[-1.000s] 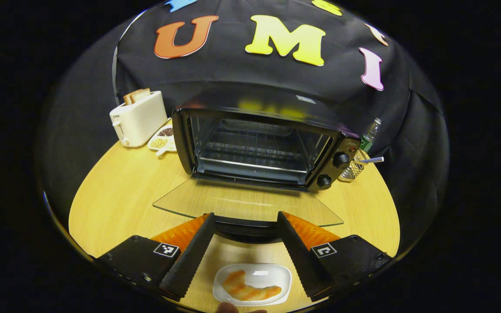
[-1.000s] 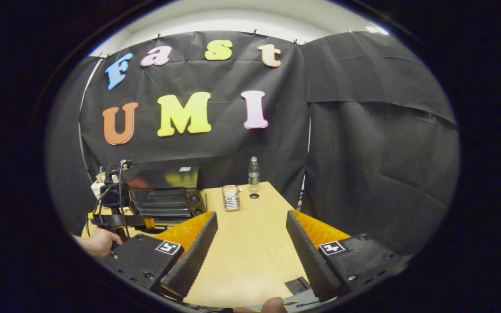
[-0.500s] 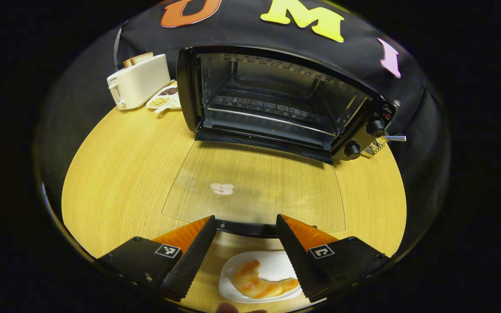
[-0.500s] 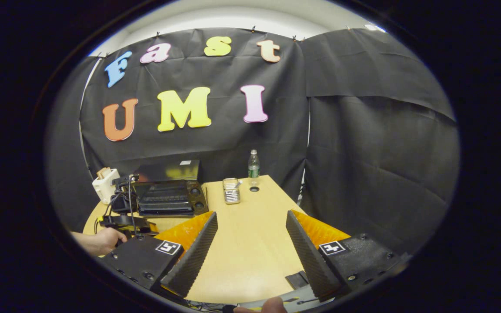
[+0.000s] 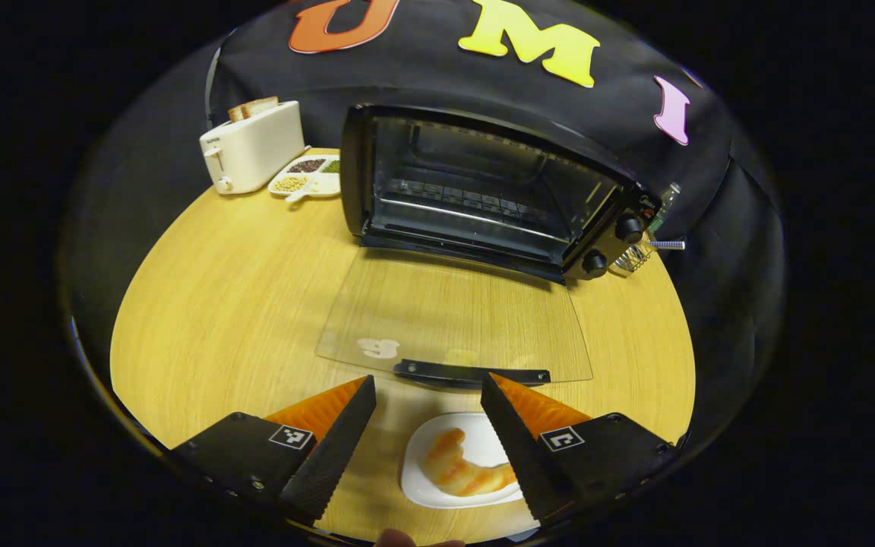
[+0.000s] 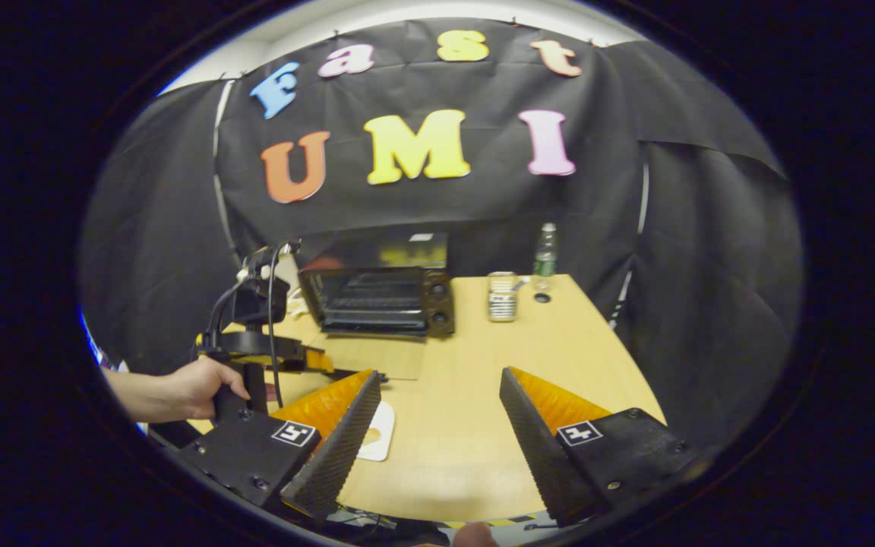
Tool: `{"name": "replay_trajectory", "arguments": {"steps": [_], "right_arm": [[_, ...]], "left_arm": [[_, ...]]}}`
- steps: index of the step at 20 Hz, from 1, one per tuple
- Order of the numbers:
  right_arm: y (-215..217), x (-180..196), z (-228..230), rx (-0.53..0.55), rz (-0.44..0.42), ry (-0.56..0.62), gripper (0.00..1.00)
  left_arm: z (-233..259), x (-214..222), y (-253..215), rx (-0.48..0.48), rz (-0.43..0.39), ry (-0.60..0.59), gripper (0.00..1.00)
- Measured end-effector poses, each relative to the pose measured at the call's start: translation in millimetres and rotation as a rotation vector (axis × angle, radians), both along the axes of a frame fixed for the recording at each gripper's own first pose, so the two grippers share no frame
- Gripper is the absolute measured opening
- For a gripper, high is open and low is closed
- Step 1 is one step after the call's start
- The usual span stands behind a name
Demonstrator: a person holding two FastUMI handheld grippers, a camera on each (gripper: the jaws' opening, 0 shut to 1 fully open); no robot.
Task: Open the electric oven with the left hand, put the food in, and close the electric oven.
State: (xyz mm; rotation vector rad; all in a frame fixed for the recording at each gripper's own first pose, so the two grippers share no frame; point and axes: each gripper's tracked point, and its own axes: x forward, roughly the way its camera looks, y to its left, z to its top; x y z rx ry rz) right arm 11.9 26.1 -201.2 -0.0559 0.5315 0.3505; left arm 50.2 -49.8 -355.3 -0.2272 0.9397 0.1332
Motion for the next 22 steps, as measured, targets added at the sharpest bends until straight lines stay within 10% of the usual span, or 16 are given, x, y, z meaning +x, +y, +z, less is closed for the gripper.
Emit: {"name": "replay_trajectory", "arguments": {"steps": [10,22], "right_arm": [[106.5,-17.4,-180.0,-0.243,0.645,0.306,1.00],[124.6,9.1,-235.1,-0.386,0.876,0.364,0.75]], "left_arm": [[137.7,-58.4,78.3,0.218,0.008,-0.292,0.93],[170.2,-74.8,108.8,0.250,0.179,-0.339,0.93]]}}
